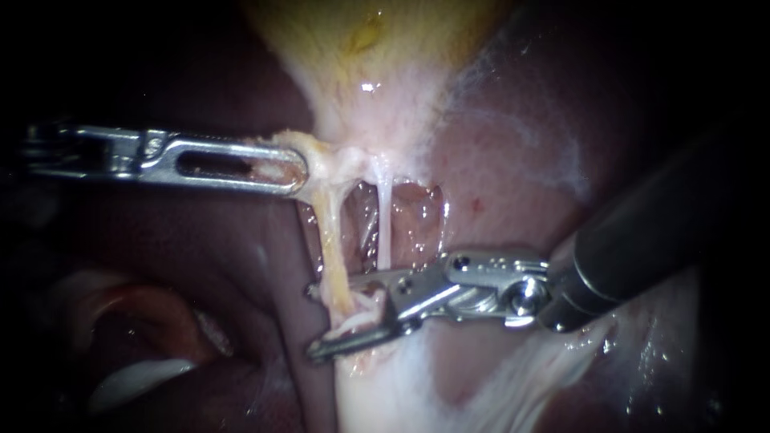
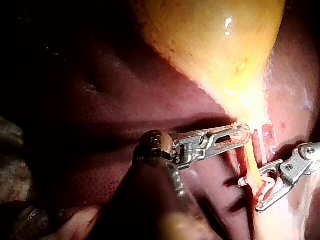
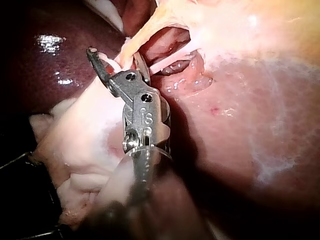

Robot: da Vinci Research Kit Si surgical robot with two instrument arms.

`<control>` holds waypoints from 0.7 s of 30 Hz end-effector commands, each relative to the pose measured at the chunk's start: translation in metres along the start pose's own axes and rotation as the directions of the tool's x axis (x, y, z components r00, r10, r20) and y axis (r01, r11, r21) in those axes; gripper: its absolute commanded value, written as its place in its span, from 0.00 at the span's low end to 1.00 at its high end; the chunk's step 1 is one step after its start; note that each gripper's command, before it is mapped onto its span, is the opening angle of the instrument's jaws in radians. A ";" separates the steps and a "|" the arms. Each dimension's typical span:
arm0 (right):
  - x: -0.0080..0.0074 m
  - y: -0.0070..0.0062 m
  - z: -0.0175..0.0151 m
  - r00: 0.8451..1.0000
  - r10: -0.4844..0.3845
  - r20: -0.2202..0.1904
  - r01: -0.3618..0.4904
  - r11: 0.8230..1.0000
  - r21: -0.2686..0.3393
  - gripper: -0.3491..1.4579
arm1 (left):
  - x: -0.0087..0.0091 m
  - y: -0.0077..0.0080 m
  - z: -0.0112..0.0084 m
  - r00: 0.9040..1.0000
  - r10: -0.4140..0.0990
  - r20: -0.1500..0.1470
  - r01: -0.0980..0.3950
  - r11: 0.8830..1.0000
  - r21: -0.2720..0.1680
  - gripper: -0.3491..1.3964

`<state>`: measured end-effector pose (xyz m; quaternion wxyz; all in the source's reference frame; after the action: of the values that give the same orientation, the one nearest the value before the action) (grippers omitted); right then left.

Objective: Clipping first clip left tube

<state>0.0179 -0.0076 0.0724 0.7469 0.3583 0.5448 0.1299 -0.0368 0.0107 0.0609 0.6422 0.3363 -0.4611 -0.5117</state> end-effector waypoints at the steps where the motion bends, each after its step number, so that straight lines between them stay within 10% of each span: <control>1: 0.0000 0.0000 0.0001 1.000 0.000 -0.002 0.000 1.000 0.006 0.43 | 0.0000 0.0000 0.0001 1.000 0.000 0.000 0.000 1.000 0.000 0.00; 14: 0.0001 0.0007 0.0007 1.000 -0.004 -0.006 0.004 1.000 0.013 0.39 | 0.0000 0.0000 0.0004 1.000 -0.001 0.001 0.001 1.000 -0.002 0.00; 21: 0.0003 0.0005 -0.0002 0.998 0.058 0.016 -0.058 0.998 0.013 0.00 | 0.0000 0.0000 0.0004 1.000 -0.001 0.003 0.001 1.000 -0.004 0.00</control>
<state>0.0180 -0.0070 0.0723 0.7453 0.3802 0.5276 0.1470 -0.0372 0.0107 0.0610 0.6420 0.3344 -0.4609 -0.5134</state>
